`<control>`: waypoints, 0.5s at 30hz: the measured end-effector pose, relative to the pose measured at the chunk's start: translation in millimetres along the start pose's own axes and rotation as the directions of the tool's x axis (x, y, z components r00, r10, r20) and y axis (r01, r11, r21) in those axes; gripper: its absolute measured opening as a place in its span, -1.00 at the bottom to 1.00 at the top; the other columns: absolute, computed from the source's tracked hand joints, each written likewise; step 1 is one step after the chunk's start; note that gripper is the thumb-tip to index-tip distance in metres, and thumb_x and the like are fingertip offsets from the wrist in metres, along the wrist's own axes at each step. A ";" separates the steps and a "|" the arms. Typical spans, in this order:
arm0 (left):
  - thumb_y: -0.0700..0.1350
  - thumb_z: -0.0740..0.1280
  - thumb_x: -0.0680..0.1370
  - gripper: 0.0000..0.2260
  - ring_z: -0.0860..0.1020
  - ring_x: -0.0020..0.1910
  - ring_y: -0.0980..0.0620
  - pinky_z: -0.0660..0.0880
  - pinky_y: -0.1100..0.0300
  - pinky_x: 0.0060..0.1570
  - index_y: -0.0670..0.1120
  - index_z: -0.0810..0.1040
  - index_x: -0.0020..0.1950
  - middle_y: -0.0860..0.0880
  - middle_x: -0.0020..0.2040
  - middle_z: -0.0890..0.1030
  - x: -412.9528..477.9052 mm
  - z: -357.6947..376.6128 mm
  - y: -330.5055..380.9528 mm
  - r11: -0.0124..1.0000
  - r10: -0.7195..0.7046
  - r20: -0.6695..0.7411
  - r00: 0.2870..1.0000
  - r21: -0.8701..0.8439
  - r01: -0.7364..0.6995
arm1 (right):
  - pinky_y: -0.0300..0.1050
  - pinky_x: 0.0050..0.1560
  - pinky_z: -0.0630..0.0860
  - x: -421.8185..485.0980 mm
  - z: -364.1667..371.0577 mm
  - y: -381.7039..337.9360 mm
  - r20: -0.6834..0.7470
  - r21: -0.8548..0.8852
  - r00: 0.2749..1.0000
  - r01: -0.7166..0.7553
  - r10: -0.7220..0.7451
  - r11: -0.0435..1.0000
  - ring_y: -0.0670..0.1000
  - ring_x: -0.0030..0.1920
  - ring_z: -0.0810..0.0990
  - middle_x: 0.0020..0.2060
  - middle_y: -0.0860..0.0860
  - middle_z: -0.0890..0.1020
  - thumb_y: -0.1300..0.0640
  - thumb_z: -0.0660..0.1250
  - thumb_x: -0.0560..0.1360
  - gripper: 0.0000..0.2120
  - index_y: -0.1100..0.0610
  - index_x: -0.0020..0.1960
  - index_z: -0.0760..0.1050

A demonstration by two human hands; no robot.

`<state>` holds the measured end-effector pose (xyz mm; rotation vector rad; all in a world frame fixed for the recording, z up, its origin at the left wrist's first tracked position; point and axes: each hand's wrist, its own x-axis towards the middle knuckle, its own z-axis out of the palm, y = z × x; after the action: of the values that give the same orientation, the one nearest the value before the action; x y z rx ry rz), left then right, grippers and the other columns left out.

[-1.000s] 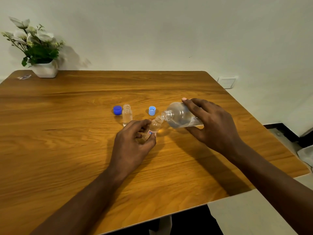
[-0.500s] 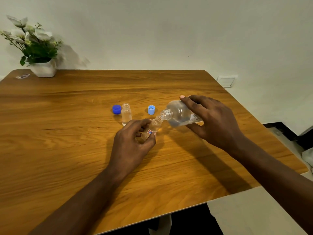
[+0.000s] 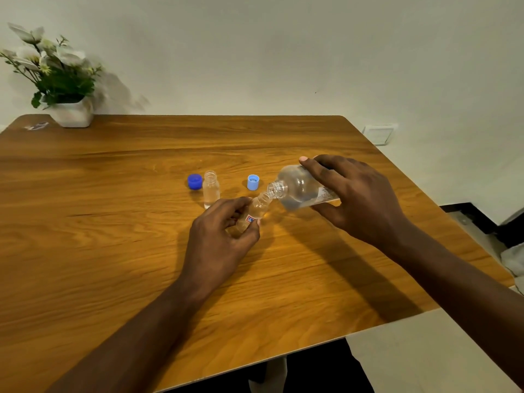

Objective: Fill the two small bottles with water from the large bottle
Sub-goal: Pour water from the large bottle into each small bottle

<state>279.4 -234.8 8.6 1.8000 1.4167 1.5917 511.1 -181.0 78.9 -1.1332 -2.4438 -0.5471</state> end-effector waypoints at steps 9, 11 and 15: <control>-0.11 0.44 0.37 -0.69 0.59 -0.06 0.22 0.56 0.19 -0.02 -0.02 0.61 0.12 0.21 -0.06 0.59 0.3 1.5 -0.1 1.000 -0.005 -0.015 1.000 0.011 0.005 | 0.07 0.06 0.52 1.2 -1.8 0.4 -0.001 -0.005 1.000 0.009 -0.009 1.000 0.20 0.19 0.56 0.23 0.13 0.57 0.01 0.51 0.39 -0.30 0.08 0.46 0.35; -0.11 0.44 0.37 -0.69 0.59 -0.07 0.21 0.56 0.18 -0.03 -0.03 0.61 0.12 0.20 -0.07 0.59 0.3 1.4 -0.2 1.000 -0.005 -0.018 1.000 0.013 0.006 | 0.06 0.06 0.52 1.9 -1.7 0.7 0.002 -0.004 1.000 0.010 -0.010 1.000 0.20 0.19 0.56 0.24 0.13 0.56 0.01 0.50 0.39 -0.30 0.08 0.46 0.34; -0.11 0.44 0.37 -0.68 0.59 -0.06 0.21 0.56 0.18 -0.02 -0.03 0.61 0.12 0.18 -0.06 0.60 -0.1 0.9 0.1 1.000 -0.011 -0.016 1.000 0.013 0.011 | 0.06 0.07 0.51 2.5 -1.0 0.9 0.008 -0.005 1.000 0.014 -0.014 1.000 0.19 0.20 0.55 0.25 0.13 0.56 0.01 0.51 0.39 -0.29 0.08 0.47 0.33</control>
<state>280.3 -234.7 8.3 1.7876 1.4449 1.5985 510.5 -179.4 81.2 -1.1235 -2.4603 -0.5545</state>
